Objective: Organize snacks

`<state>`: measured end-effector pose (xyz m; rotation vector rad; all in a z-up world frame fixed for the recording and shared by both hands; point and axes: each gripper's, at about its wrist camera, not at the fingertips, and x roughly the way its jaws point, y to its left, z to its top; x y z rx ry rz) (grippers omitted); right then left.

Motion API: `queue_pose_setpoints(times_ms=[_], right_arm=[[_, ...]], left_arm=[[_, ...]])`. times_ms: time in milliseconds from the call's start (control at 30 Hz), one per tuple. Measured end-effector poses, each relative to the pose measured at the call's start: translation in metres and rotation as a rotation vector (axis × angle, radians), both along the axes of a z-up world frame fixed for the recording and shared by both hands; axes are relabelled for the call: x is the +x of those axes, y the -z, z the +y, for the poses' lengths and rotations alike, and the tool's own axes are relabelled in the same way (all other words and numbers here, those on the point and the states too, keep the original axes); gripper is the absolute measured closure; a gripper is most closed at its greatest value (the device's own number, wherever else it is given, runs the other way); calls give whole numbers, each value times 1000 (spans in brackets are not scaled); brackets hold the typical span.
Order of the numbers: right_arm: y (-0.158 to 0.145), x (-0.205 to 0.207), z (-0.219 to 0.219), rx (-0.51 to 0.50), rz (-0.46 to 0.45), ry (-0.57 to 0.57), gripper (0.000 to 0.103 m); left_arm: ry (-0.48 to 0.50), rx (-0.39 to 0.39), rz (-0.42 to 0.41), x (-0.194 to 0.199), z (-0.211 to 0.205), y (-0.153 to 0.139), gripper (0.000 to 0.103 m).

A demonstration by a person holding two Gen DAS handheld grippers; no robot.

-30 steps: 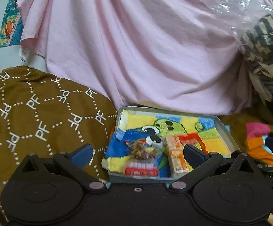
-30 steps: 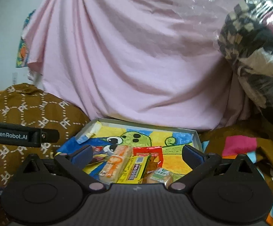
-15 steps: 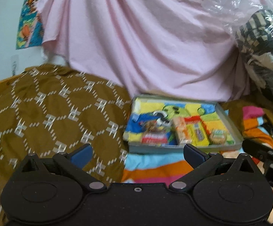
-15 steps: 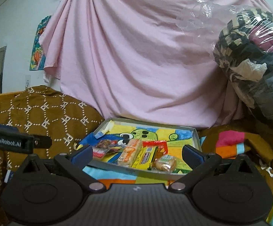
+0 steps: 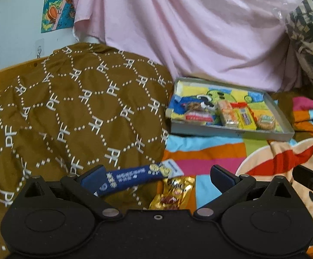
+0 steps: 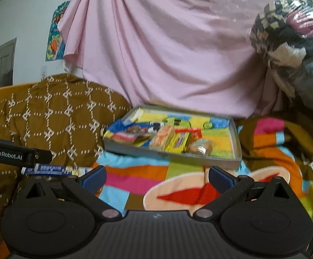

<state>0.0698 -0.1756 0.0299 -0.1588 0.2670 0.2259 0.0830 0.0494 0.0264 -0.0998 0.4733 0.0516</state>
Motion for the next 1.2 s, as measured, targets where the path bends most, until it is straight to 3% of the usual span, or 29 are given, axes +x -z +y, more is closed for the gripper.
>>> queue_pose_setpoints(times_ms=[500,1200], right_arm=[[34,-22,-2,-40,120,-14,0],[71,-15,-5,-22,338,1,0]], left_arm=[[10,58,111,-19,-12,36,1],[-13,93,279,-8,-14,68,1]])
